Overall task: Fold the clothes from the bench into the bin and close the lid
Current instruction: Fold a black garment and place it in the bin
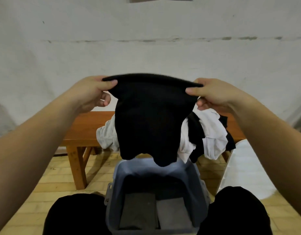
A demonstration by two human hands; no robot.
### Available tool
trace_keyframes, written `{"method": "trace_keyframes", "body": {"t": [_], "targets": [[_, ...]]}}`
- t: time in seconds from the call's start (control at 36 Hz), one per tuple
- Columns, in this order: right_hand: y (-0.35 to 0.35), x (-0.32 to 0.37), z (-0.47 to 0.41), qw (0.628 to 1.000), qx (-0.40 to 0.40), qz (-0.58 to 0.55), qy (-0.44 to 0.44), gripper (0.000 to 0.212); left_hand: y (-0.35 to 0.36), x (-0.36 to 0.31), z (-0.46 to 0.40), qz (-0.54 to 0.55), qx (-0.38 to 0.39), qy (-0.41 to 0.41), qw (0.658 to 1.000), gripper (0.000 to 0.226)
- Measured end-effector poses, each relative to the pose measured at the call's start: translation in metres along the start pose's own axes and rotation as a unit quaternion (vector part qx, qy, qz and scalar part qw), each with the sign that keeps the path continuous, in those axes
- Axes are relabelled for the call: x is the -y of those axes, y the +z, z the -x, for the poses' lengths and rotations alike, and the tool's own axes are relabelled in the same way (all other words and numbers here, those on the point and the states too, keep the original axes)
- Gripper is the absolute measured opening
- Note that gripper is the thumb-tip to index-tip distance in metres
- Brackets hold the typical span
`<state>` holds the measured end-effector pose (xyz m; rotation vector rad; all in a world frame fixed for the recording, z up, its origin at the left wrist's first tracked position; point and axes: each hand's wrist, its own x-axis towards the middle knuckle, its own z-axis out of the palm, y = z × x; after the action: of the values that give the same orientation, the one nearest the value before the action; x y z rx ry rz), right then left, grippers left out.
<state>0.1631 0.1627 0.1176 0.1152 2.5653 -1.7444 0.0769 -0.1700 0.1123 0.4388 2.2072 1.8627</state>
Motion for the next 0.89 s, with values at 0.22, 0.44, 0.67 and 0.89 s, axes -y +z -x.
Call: {"method": "trace_keyframes", "body": {"t": [0.22,0.44,0.67,0.89], "targets": [[-0.001,-0.018,-0.016,0.999,0.031,0.021,0.013,0.015,-0.01,0.017,-0.013,0.024,0.046,-0.036,0.998,0.021],[-0.015,-0.014,-0.051,1.0,-0.016,-0.012,0.0,0.015,-0.007,0.017,-0.058,0.013,0.04,-0.032,0.999,0.021],[-0.023,-0.03,-0.127,0.997,-0.07,-0.02,0.014,0.019,0.01,0.032,-0.146,0.0,-0.016,-0.049,0.999,0.026],[-0.021,-0.07,-0.217,0.989,-0.113,-0.093,0.037,0.021,0.027,0.067,-0.227,0.003,-0.059,-0.048,0.997,0.028]]}}
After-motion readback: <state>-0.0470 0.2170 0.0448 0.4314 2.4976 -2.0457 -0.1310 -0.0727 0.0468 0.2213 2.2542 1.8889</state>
